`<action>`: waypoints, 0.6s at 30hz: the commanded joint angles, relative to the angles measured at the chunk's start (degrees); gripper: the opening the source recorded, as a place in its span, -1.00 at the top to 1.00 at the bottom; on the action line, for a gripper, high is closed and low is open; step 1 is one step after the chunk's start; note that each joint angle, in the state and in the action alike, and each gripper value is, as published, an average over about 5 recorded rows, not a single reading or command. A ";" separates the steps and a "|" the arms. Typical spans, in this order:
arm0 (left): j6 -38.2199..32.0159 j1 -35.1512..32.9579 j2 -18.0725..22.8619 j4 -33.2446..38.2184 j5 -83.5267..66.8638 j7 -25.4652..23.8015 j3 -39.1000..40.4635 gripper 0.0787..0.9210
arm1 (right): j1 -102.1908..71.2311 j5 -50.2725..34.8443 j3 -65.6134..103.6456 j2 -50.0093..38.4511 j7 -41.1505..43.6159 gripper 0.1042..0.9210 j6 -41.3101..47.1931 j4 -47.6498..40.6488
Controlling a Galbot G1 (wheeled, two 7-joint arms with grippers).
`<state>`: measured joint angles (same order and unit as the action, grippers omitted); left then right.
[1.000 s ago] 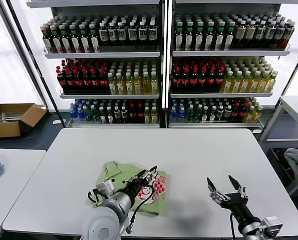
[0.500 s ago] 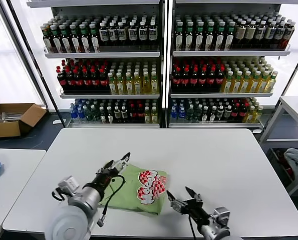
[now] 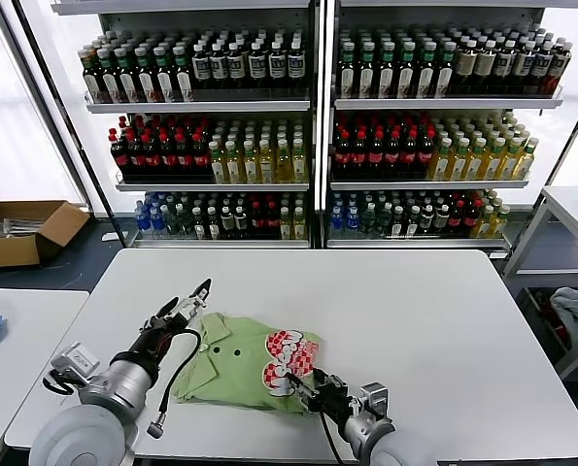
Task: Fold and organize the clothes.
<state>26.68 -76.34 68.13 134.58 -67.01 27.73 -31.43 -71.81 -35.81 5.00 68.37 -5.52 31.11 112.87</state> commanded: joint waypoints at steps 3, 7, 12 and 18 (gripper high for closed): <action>0.17 -1.39 -0.57 1.71 -2.40 0.63 -5.65 -0.77 | 6.21 2.88 -3.25 -2.67 3.33 0.18 2.08 -2.31; 0.16 -1.67 -0.29 1.62 -2.39 0.58 -6.30 -0.77 | 6.20 8.01 -1.09 -7.04 7.59 0.45 2.10 -0.58; 0.16 -1.75 0.27 1.45 -2.40 0.39 -7.05 -0.77 | 4.79 9.71 3.00 -13.68 10.78 0.81 2.06 1.83; 0.12 -1.50 0.52 0.84 -2.17 -0.09 -7.86 -0.77 | 1.14 9.54 10.16 -19.77 13.46 0.93 1.73 1.81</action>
<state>26.83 -77.72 68.52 135.65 -68.98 28.04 -37.78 -68.14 -29.44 6.78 59.21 2.09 32.77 113.55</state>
